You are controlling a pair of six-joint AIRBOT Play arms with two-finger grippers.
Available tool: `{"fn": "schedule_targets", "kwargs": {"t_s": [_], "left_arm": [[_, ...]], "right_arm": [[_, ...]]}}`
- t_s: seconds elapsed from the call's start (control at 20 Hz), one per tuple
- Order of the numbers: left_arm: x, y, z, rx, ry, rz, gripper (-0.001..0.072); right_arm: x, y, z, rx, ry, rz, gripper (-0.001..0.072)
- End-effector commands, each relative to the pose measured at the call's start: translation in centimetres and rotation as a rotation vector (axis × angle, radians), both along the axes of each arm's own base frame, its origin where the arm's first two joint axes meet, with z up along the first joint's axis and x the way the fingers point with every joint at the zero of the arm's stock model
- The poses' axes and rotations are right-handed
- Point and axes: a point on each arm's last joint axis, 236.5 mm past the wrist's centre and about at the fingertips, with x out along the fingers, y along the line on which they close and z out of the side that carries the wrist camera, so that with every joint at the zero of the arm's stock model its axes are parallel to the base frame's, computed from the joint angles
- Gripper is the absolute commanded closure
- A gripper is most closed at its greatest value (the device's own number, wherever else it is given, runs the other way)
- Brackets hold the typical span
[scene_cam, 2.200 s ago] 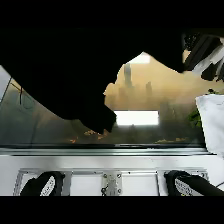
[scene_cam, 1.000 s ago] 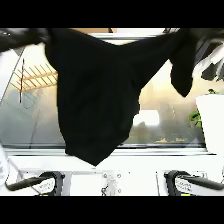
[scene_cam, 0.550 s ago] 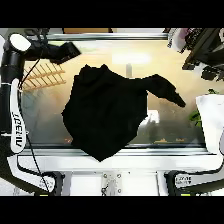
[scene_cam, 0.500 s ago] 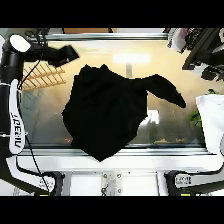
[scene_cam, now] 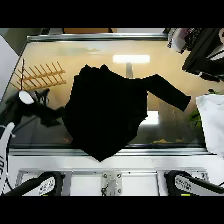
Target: Fold the clothes and pants, and hang the long-sleeved shirts on hangers.
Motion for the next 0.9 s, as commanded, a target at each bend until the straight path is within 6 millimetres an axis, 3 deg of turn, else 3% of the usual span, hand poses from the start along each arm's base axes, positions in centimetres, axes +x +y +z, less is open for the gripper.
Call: {"fn": "schedule_targets", "kwargs": {"t_s": [0.0, 0.25, 0.3, 0.4, 0.5, 0.55, 0.65, 0.7, 0.8, 0.85], "left_arm": [[-5.0, -3.8, -3.2, -0.167, 0.061, 0.112, 0.0028], [-5.6, -7.8, -4.0, -0.261, 0.064, 0.082, 0.0030], [-5.6, -8.6, -4.1, -0.260, 0.076, 0.047, 0.0145], [-4.9, -9.9, -3.9, -0.257, 0.061, -0.040, 0.0658], [-1.5, -9.5, -2.1, -0.253, -0.005, -0.098, 0.0693], [0.7, -8.0, -0.9, -0.212, -0.045, -0.115, 0.0692], [5.4, -2.6, 1.9, -0.071, -0.132, -0.108, 0.0693], [7.4, 0.7, 3.3, 0.023, -0.172, -0.078, 0.0693], [10.3, 6.1, 6.0, 0.168, -0.248, -0.033, 0.0693], [11.2, 7.8, 7.1, 0.205, -0.278, -0.015, 0.0693]], "right_arm": [[-0.6, 2.8, -0.4, 0.015, 0.009, 0.063, 0.0027], [-0.6, 5.0, -1.2, 0.019, 0.019, 0.109, 0.0027], [-0.6, 5.1, -1.3, 0.019, 0.022, 0.112, 0.0027], [-0.8, 5.1, -1.6, 0.019, 0.032, 0.114, 0.0027], [-1.2, 4.9, -1.8, 0.009, 0.050, 0.115, 0.0028], [-1.6, 4.5, -2.1, -0.011, 0.068, 0.111, 0.0037], [-2.2, 4.3, -2.3, -0.027, 0.088, 0.126, 0.0185], [-2.3, 4.4, -2.3, -0.032, 0.092, 0.136, 0.0225], [-2.4, 4.7, -2.3, -0.031, 0.093, 0.145, 0.0224], [-2.4, 4.9, -2.3, -0.029, 0.093, 0.150, 0.0224]]}}
